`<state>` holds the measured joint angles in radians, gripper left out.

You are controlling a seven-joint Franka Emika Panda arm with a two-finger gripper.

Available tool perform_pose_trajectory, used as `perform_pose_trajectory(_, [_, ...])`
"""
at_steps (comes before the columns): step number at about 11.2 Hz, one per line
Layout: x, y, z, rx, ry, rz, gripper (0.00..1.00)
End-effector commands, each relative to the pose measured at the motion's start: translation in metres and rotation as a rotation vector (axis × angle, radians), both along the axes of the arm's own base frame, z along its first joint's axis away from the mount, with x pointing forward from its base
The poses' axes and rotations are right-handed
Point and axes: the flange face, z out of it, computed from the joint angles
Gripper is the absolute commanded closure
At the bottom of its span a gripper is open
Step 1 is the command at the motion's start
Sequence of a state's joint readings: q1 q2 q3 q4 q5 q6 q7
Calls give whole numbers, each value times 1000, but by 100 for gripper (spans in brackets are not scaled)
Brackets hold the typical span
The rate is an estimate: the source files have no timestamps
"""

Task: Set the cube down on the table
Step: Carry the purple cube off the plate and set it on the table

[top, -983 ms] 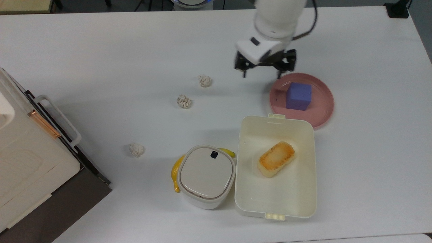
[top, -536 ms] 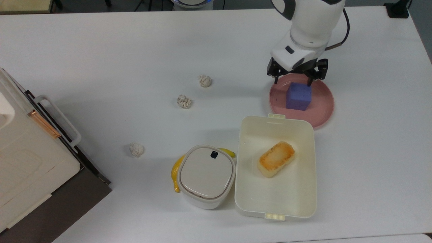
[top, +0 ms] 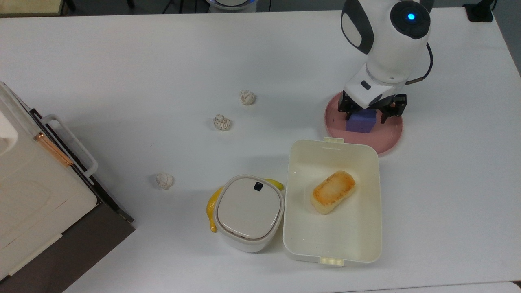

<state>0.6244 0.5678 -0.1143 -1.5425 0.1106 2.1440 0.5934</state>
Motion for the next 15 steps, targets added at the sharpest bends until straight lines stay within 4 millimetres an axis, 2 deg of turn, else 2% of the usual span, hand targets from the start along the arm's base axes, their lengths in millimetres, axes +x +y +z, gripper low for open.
perform_pose_trajectory(1, [8, -9, 27, 14, -30, -20, 100])
perform_pose_trajectory(2, [14, -25, 56, 24, -46, 3, 100])
perform_pose_trajectory(3, [18, -51, 66, -4, -7, 40, 100])
perform_pose_trajectory(5, [41, -127, 97, -37, 10, 45, 100])
perform_pose_trajectory(6, [47, -160, 95, -59, 51, 75, 96])
perform_pose_trajectory(7, [56, -202, 91, -76, 67, 76, 84])
perform_pose_trajectory(8, [62, -232, 83, -94, 81, 94, 67])
perform_pose_trajectory(9, [61, -255, 72, -127, 101, 119, 45])
perform_pose_trajectory(10, [61, -268, 68, -153, 110, 114, 0])
perform_pose_trajectory(11, [62, -278, 71, -158, 107, 106, 0])
perform_pose_trajectory(12, [62, -283, 83, -156, 94, 83, 0])
perform_pose_trajectory(13, [55, -294, 116, -138, 69, 68, 0])
perform_pose_trajectory(15, [29, -342, 198, -81, 10, 13, 0])
